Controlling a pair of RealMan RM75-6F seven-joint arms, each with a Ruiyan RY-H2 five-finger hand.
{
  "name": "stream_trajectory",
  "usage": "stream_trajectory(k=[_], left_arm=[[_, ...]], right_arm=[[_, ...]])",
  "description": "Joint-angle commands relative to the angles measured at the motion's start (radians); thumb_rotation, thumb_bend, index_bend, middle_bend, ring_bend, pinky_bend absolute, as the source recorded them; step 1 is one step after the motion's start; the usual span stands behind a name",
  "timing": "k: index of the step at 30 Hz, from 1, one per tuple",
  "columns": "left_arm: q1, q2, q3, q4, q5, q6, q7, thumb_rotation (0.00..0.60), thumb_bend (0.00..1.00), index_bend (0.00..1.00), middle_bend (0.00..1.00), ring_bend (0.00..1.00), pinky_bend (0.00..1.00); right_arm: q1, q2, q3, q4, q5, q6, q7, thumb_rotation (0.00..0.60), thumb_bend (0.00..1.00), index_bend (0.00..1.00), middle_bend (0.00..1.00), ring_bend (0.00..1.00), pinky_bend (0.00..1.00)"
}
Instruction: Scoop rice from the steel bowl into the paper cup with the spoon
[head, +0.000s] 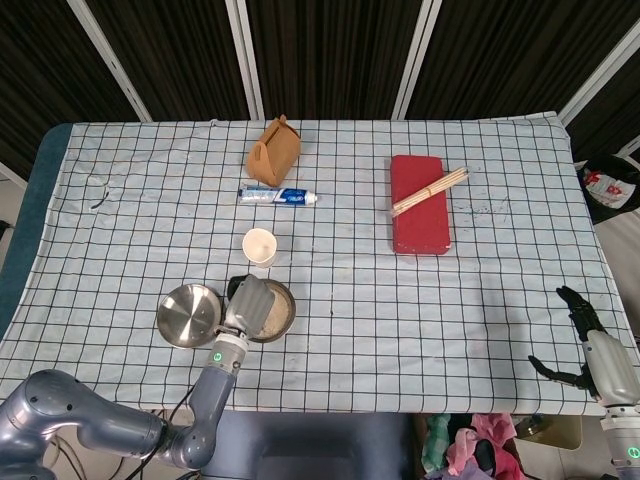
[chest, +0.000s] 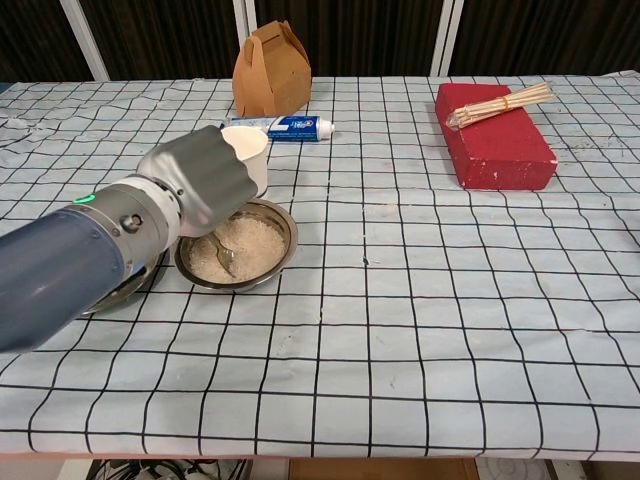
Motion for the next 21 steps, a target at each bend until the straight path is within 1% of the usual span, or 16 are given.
stream_trajectory(k=[1,11,21], left_arm=[[0.002,0.005,0.001,-0.001,0.016,0.006,-0.015,0.600,0.46,0.75,1.00,1.00,1.00],[0.019,-0.004,0.023,0.033,0.111,0.013,-0.092,0.600,0.46,0.76,1.00,1.00,1.00],[0.066,-0.031,0.025,0.102,0.172,0.016,-0.198,0.600,0.46,0.76,1.00,1.00,1.00]], right_arm=[[0.000,0.000,0.000,0.000,0.000,0.001,-0.001,0.600,0.16,0.00,0.00,0.00,0.18],[-0.001,0.000,0.000,-0.001,0.000,0.001,-0.002,0.600,0.16,0.00,0.00,0.00,0.18],[-0.001,0.000,-0.001,0.001,-0.002,0.001,-0.004,0.600,0.16,0.00,0.00,0.00,0.18]])
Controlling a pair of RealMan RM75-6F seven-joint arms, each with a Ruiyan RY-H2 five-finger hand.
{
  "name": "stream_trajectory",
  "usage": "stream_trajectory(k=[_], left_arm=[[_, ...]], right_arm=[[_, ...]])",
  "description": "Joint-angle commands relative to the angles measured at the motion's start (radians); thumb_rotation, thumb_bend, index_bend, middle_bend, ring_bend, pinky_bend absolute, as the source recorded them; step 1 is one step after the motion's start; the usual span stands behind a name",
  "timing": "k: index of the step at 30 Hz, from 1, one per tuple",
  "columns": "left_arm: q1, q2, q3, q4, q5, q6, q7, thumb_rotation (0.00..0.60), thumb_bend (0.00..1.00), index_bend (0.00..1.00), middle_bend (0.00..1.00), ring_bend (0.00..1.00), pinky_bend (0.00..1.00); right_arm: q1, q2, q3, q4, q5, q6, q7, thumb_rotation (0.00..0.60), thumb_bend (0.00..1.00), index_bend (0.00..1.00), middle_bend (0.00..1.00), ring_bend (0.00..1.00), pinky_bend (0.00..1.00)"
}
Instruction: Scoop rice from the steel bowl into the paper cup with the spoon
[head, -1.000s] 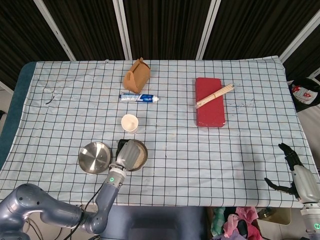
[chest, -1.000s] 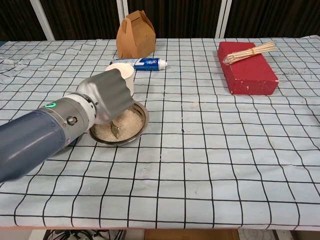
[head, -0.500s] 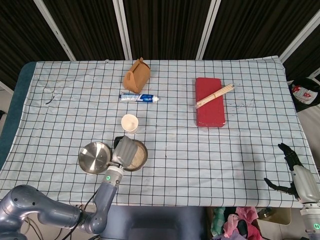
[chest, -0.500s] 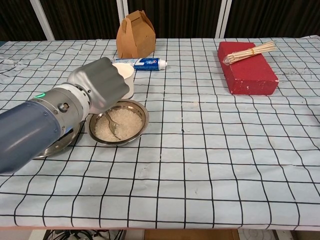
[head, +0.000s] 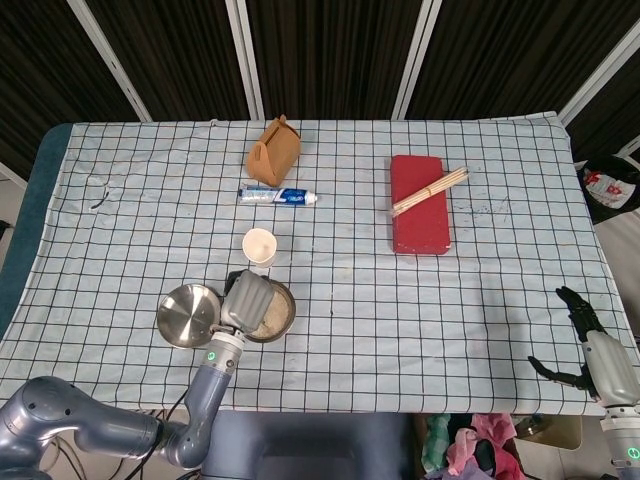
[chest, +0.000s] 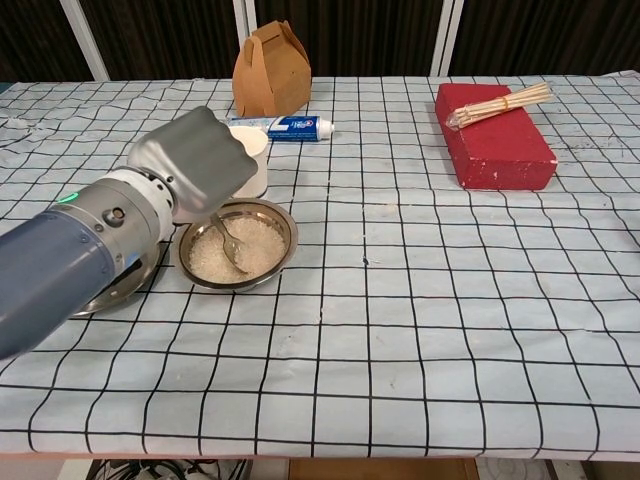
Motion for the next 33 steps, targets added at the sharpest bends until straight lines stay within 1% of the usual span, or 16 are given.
stream_trajectory(k=[1,7,16,23,33], left_arm=[[0.014,-0.014,0.003,0.026,0.019,-0.002,-0.020,0.600,0.46,0.76,1.00,1.00,1.00],[0.042,-0.052,-0.012,0.068,0.048,0.000,-0.077,0.600,0.46,0.76,1.00,1.00,1.00],[0.075,-0.071,-0.024,0.092,0.083,-0.002,-0.126,0.600,0.46,0.76,1.00,1.00,1.00],[0.098,-0.063,-0.038,0.083,0.127,0.005,-0.171,0.600,0.46,0.76,1.00,1.00,1.00],[0.141,-0.024,-0.061,0.051,0.168,0.019,-0.235,0.600,0.46,0.76,1.00,1.00,1.00]], right_arm=[[0.000,0.000,0.000,0.000,0.001,0.000,-0.001,0.600,0.16,0.00,0.00,0.00,0.18],[-0.001,0.001,0.002,0.000,0.002,0.003,-0.001,0.600,0.16,0.00,0.00,0.00,0.18],[0.000,0.001,0.001,0.001,0.001,0.001,0.001,0.600,0.16,0.00,0.00,0.00,0.18],[0.000,0.001,0.001,0.001,0.001,0.000,0.000,0.600,0.16,0.00,0.00,0.00,0.18],[0.000,0.003,0.001,-0.004,0.004,-0.003,0.004,0.600,0.16,0.00,0.00,0.00,0.18]])
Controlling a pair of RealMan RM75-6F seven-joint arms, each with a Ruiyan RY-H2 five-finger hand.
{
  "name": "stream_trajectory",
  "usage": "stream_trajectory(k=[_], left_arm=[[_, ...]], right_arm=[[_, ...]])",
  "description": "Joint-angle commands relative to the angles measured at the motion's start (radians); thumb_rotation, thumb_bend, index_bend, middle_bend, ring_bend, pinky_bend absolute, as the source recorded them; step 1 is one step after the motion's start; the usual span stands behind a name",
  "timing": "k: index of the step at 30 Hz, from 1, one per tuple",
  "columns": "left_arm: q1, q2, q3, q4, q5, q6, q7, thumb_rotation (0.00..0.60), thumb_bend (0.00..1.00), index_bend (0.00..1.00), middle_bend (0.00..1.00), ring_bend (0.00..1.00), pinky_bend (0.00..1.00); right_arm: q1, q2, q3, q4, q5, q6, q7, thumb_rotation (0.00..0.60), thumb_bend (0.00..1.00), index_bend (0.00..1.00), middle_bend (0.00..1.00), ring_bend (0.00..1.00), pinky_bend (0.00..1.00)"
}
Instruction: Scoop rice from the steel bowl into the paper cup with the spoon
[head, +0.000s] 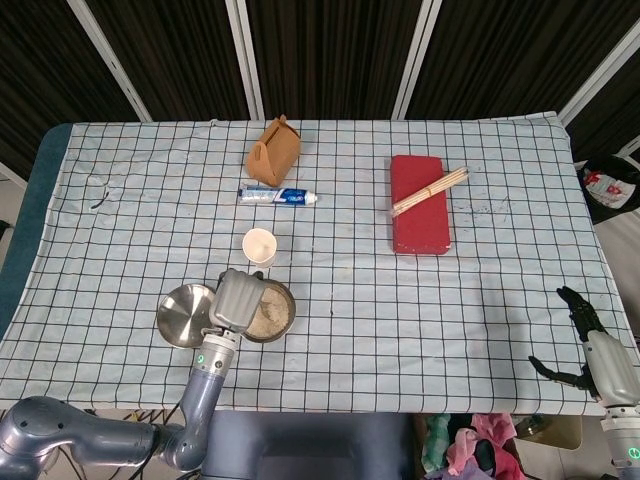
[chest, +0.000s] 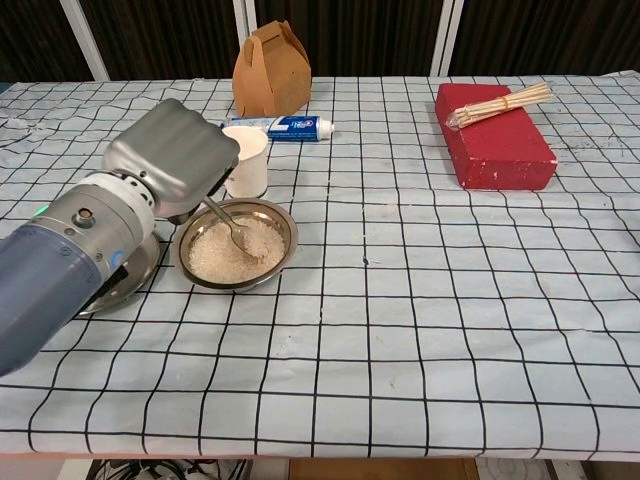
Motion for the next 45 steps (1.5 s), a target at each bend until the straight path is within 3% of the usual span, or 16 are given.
stream_trajectory(k=[1,17,31,45], left_arm=[[0.012,0.013,-0.006,-0.011,0.009,0.002,-0.014,0.600,0.46,0.76,1.00,1.00,1.00],[0.062,0.091,-0.018,-0.078,0.065,-0.001,-0.070,0.600,0.46,0.76,1.00,1.00,1.00],[0.045,0.141,-0.118,-0.127,0.039,-0.005,-0.044,0.600,0.46,0.76,1.00,1.00,1.00],[-0.041,0.151,-0.252,-0.046,-0.068,-0.070,-0.004,0.600,0.46,0.76,1.00,1.00,1.00]], right_arm=[[0.000,0.000,-0.001,-0.001,0.000,0.000,-0.001,0.600,0.16,0.00,0.00,0.00,0.18],[-0.001,0.002,-0.001,-0.003,0.001,0.000,-0.004,0.600,0.16,0.00,0.00,0.00,0.18],[-0.002,0.003,-0.002,-0.002,0.000,0.001,-0.004,0.600,0.16,0.00,0.00,0.00,0.18],[-0.003,0.005,0.000,-0.005,0.007,-0.002,-0.001,0.600,0.16,0.00,0.00,0.00,0.18]])
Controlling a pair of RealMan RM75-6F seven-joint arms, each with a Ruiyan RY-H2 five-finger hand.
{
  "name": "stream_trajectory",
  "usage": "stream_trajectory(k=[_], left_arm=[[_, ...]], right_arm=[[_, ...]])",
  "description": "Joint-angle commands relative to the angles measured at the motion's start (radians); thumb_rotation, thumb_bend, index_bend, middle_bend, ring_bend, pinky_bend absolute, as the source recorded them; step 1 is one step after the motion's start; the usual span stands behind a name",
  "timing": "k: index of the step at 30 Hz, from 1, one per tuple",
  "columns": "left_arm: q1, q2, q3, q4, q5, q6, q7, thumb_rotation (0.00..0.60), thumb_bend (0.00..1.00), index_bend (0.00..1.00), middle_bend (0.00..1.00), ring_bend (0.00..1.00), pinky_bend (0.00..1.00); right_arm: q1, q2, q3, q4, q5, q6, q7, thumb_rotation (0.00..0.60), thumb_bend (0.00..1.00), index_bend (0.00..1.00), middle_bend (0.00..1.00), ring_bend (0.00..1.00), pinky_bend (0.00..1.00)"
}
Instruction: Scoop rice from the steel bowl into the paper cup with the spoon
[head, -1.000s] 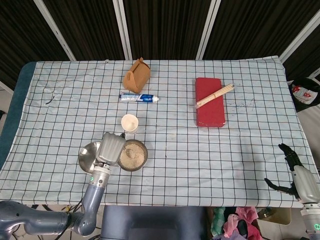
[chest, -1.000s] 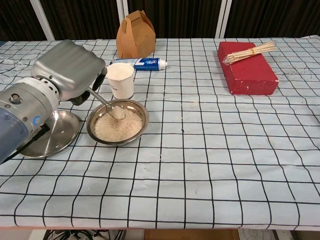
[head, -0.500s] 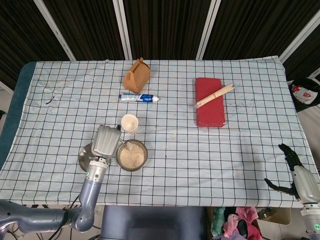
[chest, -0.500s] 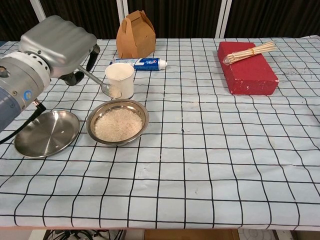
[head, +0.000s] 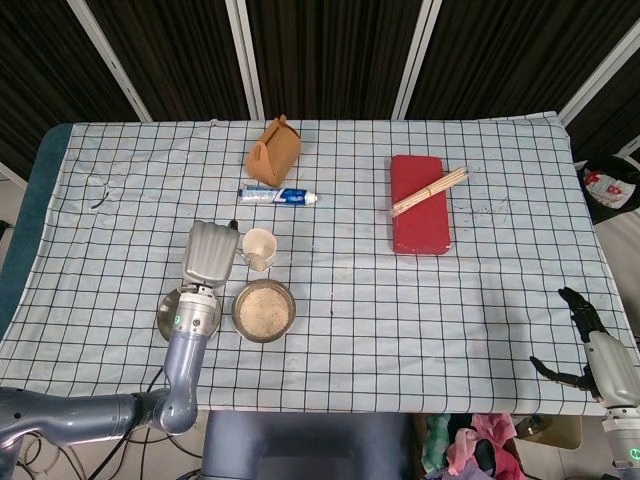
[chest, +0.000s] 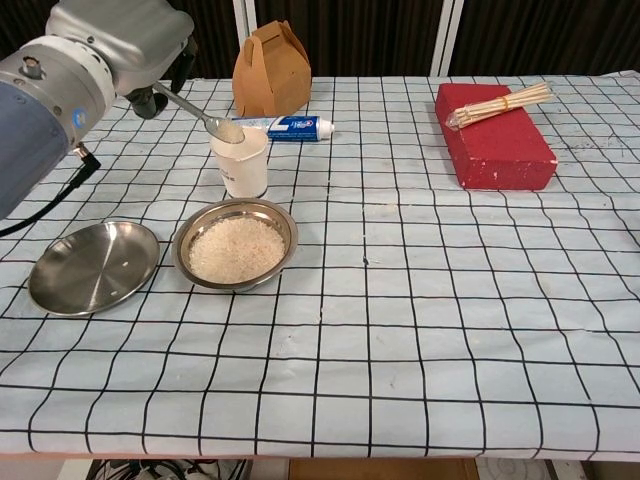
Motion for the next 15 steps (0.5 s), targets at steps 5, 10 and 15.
stream_trajectory(k=[5,10,15], left_arm=[[-0.051,-0.007,-0.044,0.074,-0.053,-0.046,0.004,0.600,0.46,0.76,1.00,1.00,1.00],[-0.075,-0.019,-0.051,0.141,-0.081,-0.077,-0.011,0.600,0.46,0.76,1.00,1.00,1.00],[-0.092,-0.031,-0.043,0.202,-0.095,-0.107,-0.021,0.600,0.46,0.76,1.00,1.00,1.00]], right_arm=[[-0.001,0.004,0.001,-0.006,0.007,-0.005,0.007,0.600,0.16,0.00,0.00,0.00,0.18],[-0.002,0.005,0.001,-0.008,0.010,-0.004,0.004,0.600,0.16,0.00,0.00,0.00,0.18],[-0.004,0.006,0.002,-0.012,0.012,-0.002,0.004,0.600,0.16,0.00,0.00,0.00,0.18]])
